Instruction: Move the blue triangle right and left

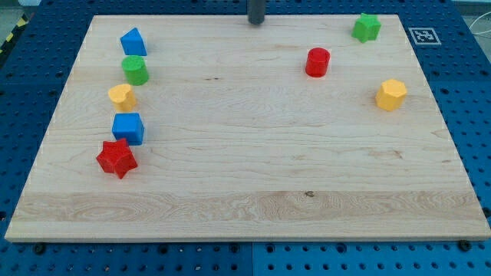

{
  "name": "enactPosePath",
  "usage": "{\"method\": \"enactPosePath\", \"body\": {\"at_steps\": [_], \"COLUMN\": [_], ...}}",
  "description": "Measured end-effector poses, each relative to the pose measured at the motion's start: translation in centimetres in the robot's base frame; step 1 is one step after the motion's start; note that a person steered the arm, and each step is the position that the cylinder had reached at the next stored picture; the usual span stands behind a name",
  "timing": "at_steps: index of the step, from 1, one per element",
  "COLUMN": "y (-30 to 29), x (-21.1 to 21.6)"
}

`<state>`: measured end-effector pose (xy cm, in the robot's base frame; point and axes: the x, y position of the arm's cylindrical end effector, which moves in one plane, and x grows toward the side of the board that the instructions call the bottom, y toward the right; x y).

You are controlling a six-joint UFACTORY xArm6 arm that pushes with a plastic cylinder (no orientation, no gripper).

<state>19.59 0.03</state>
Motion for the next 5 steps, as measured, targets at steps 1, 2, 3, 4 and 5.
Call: {"method": "enactPosePath", "body": {"at_steps": [1, 2, 3, 4, 5], "y": [-3.6, -7.7, -12.6, -17.2, -20.7], "x": [-0.3, 0.6, 1.7, 2.2, 3.0]}}
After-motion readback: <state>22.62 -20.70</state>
